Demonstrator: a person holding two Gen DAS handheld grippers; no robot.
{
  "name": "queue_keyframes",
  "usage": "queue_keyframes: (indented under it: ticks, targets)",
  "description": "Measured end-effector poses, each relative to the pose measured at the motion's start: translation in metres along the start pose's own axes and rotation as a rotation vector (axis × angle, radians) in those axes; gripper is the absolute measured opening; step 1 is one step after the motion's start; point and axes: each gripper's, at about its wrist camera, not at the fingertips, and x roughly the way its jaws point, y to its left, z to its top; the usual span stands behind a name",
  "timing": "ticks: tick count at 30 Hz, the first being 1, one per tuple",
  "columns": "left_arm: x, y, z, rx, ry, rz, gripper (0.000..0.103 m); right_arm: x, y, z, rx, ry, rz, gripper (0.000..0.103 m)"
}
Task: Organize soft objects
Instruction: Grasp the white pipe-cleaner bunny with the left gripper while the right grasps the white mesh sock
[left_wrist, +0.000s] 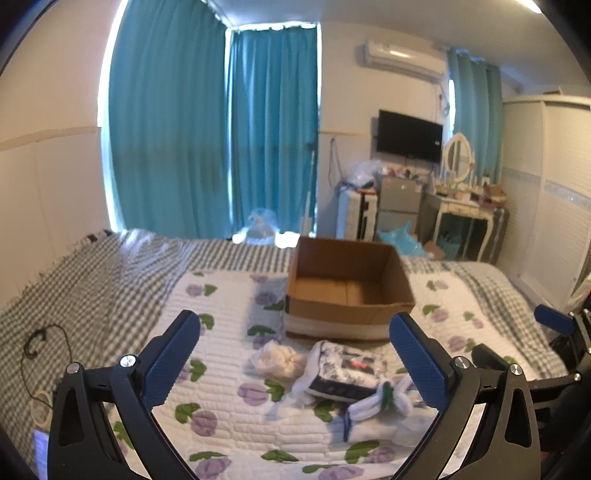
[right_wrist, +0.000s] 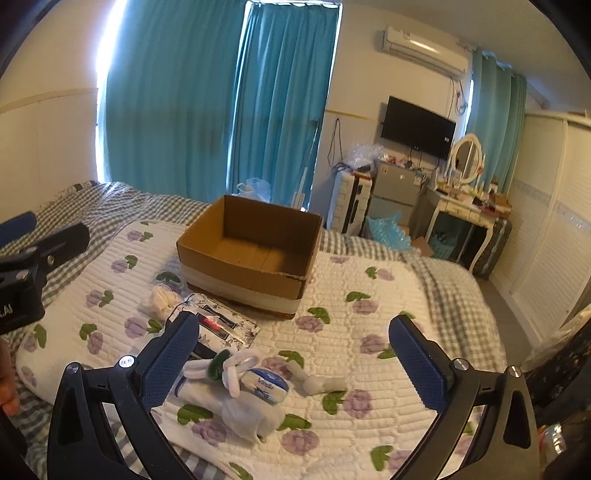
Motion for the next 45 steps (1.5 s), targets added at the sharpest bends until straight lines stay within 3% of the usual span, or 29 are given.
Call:
queue_keyframes:
  ticks: [4,8,13,18,23,27,28,30,33,41,45]
  targets:
    - [-0.010,-0.003,0.007,-0.001,0.006,-0.040,0.103,-0.028,-0.002,0.007,-0.033,-0.023,-0.027,0.103]
    - [-0.003,-0.010,0.001,0.009,0.049,-0.048,0.103,-0.030,-0.007,0.001,-0.038,0.026,-0.030,0.103]
    - [0.017,-0.018,-0.020,0.035,0.122,-0.044,0.103,0.008,-0.013,-0.028,-0.015,0.153,0.012,0.103]
    - [0.046,-0.019,-0.043,0.050,0.213,-0.019,0.103,0.067,-0.004,-0.067,-0.004,0.306,0.111,0.103]
    - [0.072,-0.017,-0.064,0.075,0.284,0.005,0.103,0.115,0.010,-0.092,0.034,0.400,0.229,0.103]
    - [0.087,-0.017,-0.072,0.079,0.335,-0.006,0.103,0.144,0.021,-0.103,0.029,0.472,0.252,0.102]
    - [0.091,-0.019,-0.074,0.082,0.347,-0.011,0.103,0.148,0.023,-0.106,0.027,0.485,0.262,0.101]
    - [0.096,-0.021,-0.076,0.085,0.359,-0.020,0.103,0.153,0.022,-0.110,0.044,0.498,0.293,0.082]
    - [0.104,-0.032,-0.080,0.099,0.384,-0.052,0.103,0.151,0.016,-0.112,0.072,0.491,0.320,0.070]
    - [0.121,-0.072,-0.088,0.236,0.439,-0.150,0.103,0.143,0.004,-0.115,0.039,0.496,0.290,0.066]
    - [0.131,-0.083,-0.090,0.249,0.477,-0.227,0.083,0.145,-0.001,-0.117,0.041,0.498,0.288,0.066]
